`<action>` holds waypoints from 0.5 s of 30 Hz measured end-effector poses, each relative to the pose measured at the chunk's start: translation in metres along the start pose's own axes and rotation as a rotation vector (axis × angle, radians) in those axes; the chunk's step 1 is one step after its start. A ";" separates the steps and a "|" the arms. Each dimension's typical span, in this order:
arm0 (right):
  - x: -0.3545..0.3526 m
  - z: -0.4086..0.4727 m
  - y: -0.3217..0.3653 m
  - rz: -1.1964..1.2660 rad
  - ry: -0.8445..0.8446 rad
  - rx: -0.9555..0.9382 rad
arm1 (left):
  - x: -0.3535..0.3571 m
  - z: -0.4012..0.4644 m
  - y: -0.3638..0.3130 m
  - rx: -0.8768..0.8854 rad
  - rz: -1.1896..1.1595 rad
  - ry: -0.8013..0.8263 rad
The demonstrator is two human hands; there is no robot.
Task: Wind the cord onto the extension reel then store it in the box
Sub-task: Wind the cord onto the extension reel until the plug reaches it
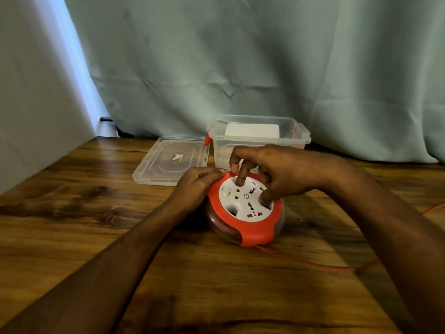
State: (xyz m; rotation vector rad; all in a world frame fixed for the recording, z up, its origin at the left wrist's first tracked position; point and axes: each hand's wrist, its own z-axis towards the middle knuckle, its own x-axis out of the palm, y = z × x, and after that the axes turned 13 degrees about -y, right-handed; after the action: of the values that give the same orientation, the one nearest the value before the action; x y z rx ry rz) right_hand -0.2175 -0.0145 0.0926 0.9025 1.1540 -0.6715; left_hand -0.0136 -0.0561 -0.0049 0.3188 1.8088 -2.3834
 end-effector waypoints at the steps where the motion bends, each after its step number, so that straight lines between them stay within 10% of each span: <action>1: 0.000 0.000 -0.001 -0.004 0.007 0.004 | 0.000 0.000 0.000 0.003 0.006 -0.003; 15: 0.000 -0.001 -0.001 -0.027 -0.024 0.000 | 0.001 0.001 0.000 -0.007 0.009 0.001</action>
State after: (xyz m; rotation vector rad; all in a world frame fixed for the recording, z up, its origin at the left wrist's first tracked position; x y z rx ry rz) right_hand -0.2185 -0.0138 0.0918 0.8781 1.1468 -0.7018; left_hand -0.0145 -0.0570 -0.0053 0.3268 1.8122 -2.3705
